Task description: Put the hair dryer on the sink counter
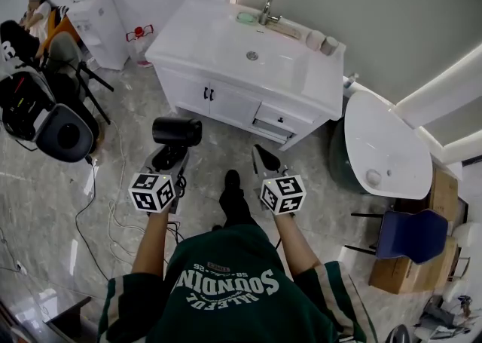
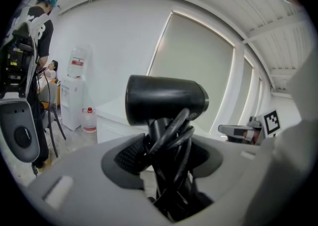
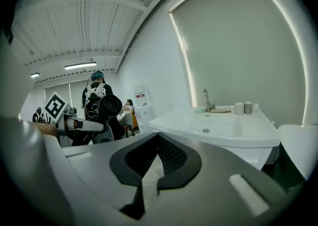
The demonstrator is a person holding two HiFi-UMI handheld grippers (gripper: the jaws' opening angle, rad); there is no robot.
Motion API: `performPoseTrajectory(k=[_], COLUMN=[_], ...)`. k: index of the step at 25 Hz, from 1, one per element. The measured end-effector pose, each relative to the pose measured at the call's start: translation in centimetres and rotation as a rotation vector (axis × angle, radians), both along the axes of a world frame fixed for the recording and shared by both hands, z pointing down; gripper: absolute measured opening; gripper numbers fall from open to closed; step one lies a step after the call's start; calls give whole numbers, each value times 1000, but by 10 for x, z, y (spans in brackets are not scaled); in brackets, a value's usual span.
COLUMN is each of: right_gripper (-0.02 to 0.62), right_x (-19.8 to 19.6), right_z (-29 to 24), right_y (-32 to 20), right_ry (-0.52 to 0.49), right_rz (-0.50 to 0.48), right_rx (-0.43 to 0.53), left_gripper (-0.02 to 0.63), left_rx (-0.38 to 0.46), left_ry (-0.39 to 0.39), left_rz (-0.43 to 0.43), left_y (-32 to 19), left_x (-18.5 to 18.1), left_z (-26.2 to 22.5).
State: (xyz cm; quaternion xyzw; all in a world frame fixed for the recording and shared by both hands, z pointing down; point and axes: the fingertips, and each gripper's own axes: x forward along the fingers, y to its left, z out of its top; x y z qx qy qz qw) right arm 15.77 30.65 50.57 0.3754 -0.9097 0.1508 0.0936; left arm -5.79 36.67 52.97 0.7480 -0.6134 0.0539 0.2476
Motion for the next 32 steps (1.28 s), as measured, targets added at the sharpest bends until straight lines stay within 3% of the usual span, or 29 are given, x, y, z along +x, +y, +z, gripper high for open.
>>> performPoseTrajectory(k=[20,32], right_gripper=[3,3], right_x=[-53,-79], right_z=[5,-1], right_y=[-277,-378], right_ry=[-13,-18], right_rz=[-74,-121], right_rx=[-26,-8], left_gripper=[259,259], left_rx=[-15,-32], left_ry=[-6,-23], left_rz=[-72,-100], left_y=[-255,-342], left_x=[-46,-69], left_z=[0,4])
